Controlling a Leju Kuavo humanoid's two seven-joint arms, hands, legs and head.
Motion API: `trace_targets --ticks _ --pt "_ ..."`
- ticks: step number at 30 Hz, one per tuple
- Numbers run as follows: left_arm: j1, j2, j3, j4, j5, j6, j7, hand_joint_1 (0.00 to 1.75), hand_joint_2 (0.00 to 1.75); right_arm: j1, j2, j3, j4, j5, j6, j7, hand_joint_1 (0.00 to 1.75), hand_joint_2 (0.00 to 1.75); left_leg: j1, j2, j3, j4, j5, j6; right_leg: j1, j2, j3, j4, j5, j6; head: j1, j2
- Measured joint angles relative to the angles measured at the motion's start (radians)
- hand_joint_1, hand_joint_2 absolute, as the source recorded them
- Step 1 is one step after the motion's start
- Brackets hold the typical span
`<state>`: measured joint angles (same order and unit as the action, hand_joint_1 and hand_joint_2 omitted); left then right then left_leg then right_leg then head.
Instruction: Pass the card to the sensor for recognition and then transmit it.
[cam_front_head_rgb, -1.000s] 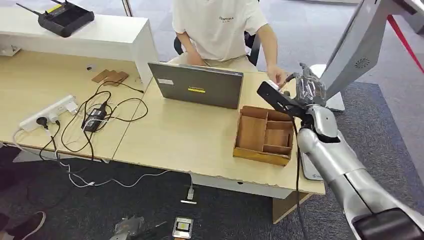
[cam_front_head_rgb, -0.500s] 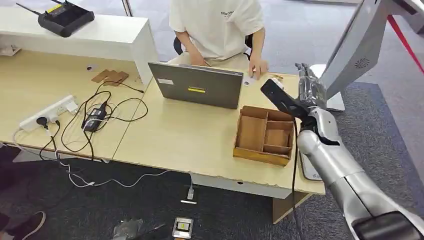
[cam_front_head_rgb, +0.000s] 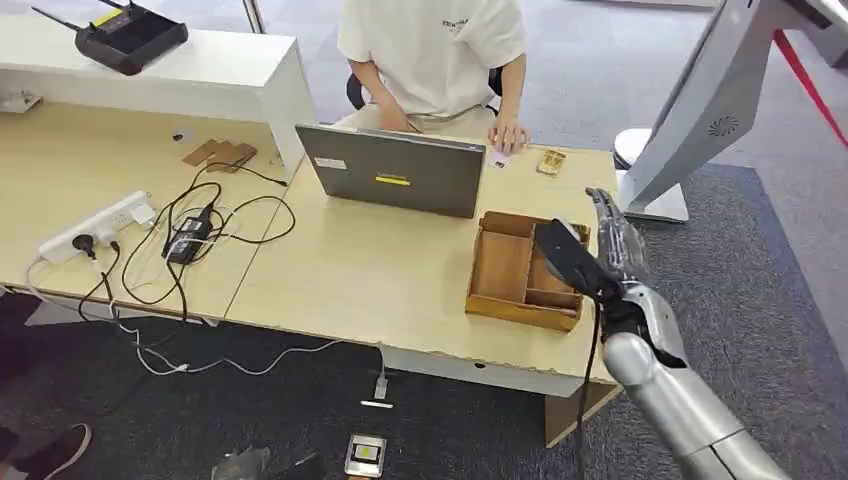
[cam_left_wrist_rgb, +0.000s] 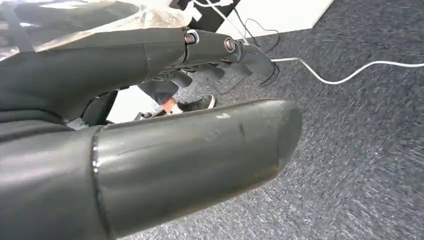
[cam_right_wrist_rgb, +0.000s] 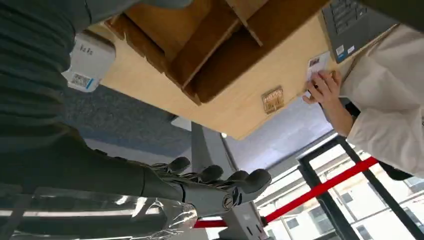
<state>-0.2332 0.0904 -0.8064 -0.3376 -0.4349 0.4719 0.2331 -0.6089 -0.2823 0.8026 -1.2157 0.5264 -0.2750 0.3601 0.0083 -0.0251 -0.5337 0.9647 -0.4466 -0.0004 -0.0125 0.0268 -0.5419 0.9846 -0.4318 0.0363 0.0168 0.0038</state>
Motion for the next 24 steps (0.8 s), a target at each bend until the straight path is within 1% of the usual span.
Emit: trace_targets --ticks 6,15,18,22,24 --pt "0.004 0.006 0.008 0.0 -0.001 0.0 0.0 0.0 0.0 0.087 -0.006 0.0 -0.07 0.011 0.005 -0.008 0.0 1.75 0.0 0.0 0.0 0.0 0.0 0.0 0.0 0.0 0.0 0.0 0.0 0.0 0.0 0.0" --pt "0.005 0.007 0.009 0.0 -0.002 0.002 0.0 0.0 0.0 0.128 -0.001 0.002 -0.079 0.05 0.005 -0.023 0.0 1.75 0.0 0.0 0.0 0.0 0.0 0.0 0.0 0.0 0.0 0.0 0.0 0.0 0.0 0.0" --pt "0.005 0.007 0.009 0.0 -0.002 0.002 0.0 0.0 0.0 0.129 0.002 0.008 -0.076 0.101 0.019 -0.023 0.0 1.75 0.0 0.0 0.0 0.0 0.0 0.0 0.0 0.0 0.0 0.0 0.0 0.0 0.0 0.0" --pt "0.004 0.007 0.009 0.0 -0.007 0.002 0.0 0.0 0.0 0.131 0.001 0.02 -0.068 0.255 0.059 0.023 0.0 1.75 0.0 0.0 0.0 0.0 0.0 0.0 0.0 0.0 0.0 0.0 0.0 0.0 0.0 0.0" --pt "0.004 0.007 0.009 0.0 -0.008 0.002 0.0 0.0 0.0 0.136 -0.002 0.024 -0.061 0.314 0.074 0.034 0.0 1.75 0.0 0.0 0.0 0.0 0.0 0.0 0.0 0.0 0.0 0.0 0.0 0.0 0.0 0.0"
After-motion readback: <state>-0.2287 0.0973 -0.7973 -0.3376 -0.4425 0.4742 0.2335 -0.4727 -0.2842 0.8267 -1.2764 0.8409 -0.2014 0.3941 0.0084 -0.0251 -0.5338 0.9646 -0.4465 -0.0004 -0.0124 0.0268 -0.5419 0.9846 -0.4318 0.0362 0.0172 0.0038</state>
